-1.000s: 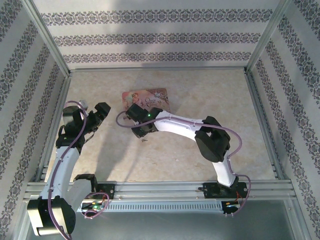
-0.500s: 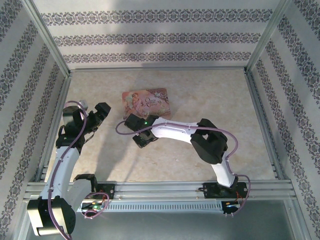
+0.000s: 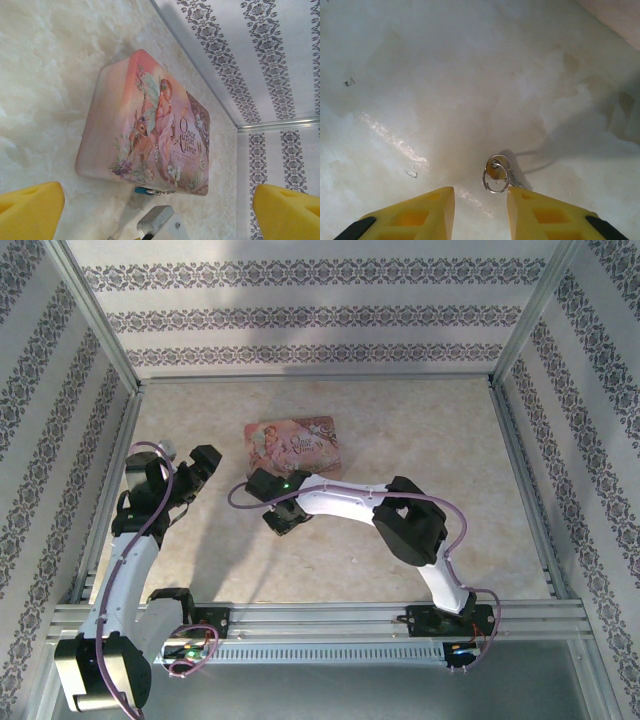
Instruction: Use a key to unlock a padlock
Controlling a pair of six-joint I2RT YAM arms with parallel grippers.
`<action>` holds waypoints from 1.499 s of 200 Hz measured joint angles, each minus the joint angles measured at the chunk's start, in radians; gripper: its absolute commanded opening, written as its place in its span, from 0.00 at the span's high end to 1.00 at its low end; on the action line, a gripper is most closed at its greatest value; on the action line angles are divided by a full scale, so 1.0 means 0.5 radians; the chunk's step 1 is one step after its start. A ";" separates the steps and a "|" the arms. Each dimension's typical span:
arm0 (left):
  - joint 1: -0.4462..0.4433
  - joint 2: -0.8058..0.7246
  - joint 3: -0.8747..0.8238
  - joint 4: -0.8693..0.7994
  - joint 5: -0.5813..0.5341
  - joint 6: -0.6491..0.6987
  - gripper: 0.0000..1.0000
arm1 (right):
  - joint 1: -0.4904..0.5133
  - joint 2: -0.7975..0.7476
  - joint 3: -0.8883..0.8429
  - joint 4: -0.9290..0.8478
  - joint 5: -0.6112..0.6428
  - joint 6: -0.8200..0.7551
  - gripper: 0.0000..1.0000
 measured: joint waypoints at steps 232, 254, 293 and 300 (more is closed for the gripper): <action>0.000 0.000 0.000 -0.001 0.000 0.013 0.01 | -0.004 0.101 0.060 -0.033 0.040 0.037 0.99; 0.000 0.000 0.000 -0.005 -0.001 0.034 0.01 | -0.005 0.074 0.053 -0.032 0.040 0.037 1.00; 0.000 0.000 0.000 -0.047 0.008 0.075 0.01 | -0.054 -0.130 -0.021 -0.027 0.030 0.036 1.00; 0.000 0.000 0.000 -0.053 0.018 0.079 0.00 | -0.069 -0.179 -0.034 -0.020 0.020 0.029 1.00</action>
